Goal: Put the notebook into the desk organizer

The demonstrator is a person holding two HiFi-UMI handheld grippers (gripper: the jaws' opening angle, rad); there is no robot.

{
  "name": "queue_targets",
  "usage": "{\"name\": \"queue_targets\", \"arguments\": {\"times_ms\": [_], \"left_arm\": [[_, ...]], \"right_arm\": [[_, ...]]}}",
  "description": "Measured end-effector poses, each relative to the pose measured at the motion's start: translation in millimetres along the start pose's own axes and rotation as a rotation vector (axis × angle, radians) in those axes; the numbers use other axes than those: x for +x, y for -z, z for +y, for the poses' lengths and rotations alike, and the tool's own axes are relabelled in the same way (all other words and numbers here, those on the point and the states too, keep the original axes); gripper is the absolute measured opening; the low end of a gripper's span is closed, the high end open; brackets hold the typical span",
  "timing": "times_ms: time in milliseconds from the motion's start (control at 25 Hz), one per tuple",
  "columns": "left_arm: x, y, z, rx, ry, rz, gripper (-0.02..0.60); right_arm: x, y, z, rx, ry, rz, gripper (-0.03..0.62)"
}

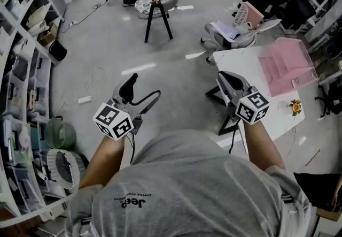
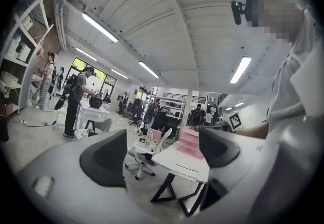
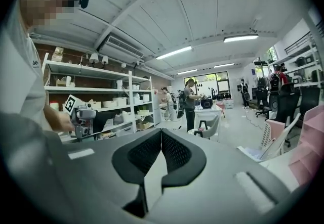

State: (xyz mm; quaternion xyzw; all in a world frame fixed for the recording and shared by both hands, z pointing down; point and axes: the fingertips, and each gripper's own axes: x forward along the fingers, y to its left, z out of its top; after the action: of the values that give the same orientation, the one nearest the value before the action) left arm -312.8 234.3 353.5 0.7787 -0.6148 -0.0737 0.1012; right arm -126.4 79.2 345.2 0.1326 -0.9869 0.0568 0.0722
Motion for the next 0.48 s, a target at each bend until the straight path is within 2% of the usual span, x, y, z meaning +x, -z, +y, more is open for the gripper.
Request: {"name": "queue_targets", "arguments": {"times_ms": [200,480], "left_arm": [[23,-16,52,-0.019,0.014,0.008,0.479],[42,-8,106,-0.052,-0.033,0.033,0.479]], "right_arm": [[49,-19,-18,0.002,0.016,0.005,0.003],[110,-20,-40,0.007,-0.031,0.017,0.003]]}}
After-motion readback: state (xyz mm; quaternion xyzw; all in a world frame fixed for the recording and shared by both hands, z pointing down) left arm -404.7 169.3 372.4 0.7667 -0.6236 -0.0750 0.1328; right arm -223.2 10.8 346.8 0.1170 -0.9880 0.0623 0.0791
